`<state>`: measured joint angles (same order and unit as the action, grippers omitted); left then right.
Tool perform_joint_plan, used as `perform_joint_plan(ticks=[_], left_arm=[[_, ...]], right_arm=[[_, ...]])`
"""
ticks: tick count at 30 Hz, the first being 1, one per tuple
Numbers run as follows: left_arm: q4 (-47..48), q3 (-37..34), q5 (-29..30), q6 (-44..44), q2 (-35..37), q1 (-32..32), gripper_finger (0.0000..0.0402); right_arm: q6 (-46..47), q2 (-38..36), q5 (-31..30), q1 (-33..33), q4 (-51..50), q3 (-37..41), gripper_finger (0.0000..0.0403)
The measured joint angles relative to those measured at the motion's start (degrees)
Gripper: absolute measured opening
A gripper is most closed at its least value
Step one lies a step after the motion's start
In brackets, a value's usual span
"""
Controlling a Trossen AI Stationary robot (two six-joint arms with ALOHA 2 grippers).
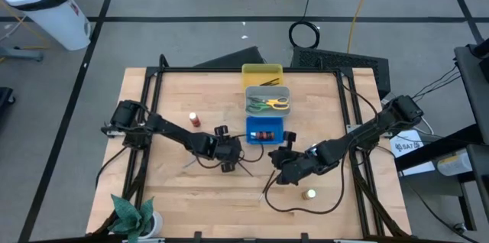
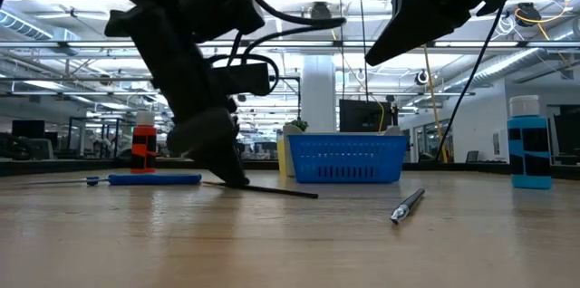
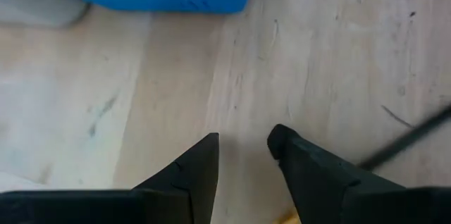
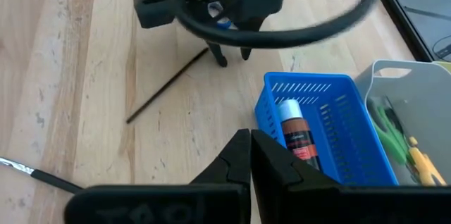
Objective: Pick & Place Paint Supplies
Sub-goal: Put the gold paint brush into the yellow bin
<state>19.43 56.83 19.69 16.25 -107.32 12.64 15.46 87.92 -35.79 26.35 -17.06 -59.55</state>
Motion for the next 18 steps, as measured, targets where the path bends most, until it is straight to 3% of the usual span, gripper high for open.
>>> perform_joint_plan(ticks=[18], left_arm=[[2.7,4.0,-14.6,5.3,2.2,5.8,0.0166]], right_arm=[[0.4,0.0,0.1,0.0,0.1,0.0,0.0]])
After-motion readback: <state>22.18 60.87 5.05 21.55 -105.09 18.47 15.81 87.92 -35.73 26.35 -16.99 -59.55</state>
